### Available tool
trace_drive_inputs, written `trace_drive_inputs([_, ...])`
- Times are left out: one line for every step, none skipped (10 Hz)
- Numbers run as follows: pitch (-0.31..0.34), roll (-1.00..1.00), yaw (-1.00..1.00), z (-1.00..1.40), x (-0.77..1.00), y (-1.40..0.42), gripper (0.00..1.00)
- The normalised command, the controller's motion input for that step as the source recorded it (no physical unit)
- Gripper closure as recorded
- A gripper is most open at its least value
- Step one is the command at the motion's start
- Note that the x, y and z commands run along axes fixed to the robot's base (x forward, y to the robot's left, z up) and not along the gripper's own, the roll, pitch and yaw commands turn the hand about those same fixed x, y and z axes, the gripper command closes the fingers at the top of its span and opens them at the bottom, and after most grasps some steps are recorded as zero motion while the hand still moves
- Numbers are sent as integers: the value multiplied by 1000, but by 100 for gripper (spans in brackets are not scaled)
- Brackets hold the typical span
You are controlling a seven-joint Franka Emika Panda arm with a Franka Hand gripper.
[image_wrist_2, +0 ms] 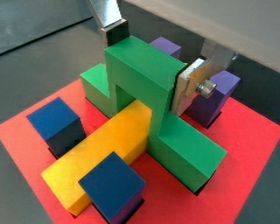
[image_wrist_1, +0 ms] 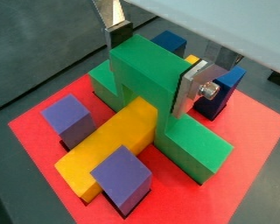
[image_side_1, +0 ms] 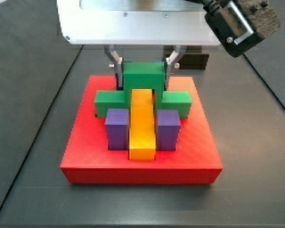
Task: Pick up the green object. Move up. Place the green object on the fixture. Regrasp the green object. Move to above the board. Insert the green object.
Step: Insert the green object.
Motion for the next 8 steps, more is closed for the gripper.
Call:
trace_drive_inputs([-10,33,0,-391,163,-37,100])
trace_drive_inputs([-21,103,0,-449,109,-17,100])
trace_drive_inputs([-6,121,0,-437,114,0,100])
trace_drive_inputs([0,136,0,-449,120,-6,100])
trace_drive_inputs([0,144,0,-466,131,0,100])
trace_drive_inputs([0,131,0,-460,129,-14,100])
trace_drive_inputs([0,96,0,-297,120,0,100])
trace_drive_inputs([0,0,0,0,0,0,100])
